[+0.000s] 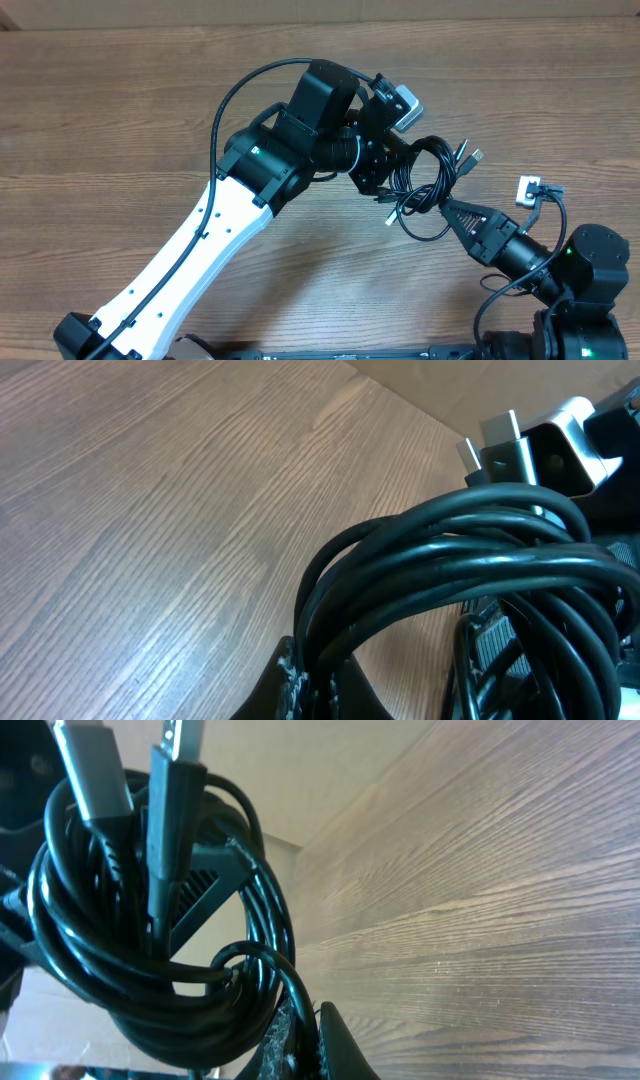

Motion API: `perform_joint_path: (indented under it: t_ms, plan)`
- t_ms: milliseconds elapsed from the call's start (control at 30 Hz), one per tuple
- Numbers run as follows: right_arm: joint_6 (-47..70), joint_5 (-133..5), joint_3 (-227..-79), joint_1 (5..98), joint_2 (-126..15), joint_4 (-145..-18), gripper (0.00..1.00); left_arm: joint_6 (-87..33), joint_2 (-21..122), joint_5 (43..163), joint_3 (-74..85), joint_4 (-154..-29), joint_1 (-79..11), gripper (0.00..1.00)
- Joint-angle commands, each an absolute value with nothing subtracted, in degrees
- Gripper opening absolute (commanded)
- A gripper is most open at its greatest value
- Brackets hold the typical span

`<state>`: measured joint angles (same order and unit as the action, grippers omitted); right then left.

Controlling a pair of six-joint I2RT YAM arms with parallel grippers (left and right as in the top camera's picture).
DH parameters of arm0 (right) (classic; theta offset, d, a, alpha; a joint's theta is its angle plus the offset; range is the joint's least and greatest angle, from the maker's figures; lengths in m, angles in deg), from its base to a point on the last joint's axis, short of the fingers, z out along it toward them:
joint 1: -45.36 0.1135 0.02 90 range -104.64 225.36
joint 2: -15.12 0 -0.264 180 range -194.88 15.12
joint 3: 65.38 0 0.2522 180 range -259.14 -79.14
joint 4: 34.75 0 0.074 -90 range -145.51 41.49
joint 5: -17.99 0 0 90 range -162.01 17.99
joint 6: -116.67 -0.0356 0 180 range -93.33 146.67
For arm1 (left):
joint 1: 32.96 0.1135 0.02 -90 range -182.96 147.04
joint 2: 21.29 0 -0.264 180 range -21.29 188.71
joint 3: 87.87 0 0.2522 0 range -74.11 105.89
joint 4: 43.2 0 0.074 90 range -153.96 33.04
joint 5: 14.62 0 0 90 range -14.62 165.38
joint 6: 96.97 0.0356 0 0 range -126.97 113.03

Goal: Untangle cables

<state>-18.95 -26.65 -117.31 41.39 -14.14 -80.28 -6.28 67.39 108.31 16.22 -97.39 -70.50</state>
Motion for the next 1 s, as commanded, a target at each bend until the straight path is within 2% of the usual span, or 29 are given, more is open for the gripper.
perform_joint_path:
  t_ms: [0, 967]
  plan:
    - [-22.0, -30.3, -118.5, 41.9, -14.1, -80.4, 0.04, -7.9, 66.0, 109.3, 16.4, -97.1, -70.9, 0.04]
    - [-37.9, -42.7, -118.5, 41.9, -14.1, -84.0, 0.04, -7.9, 66.0, 109.4, 16.4, -97.6, -70.9, 0.04]
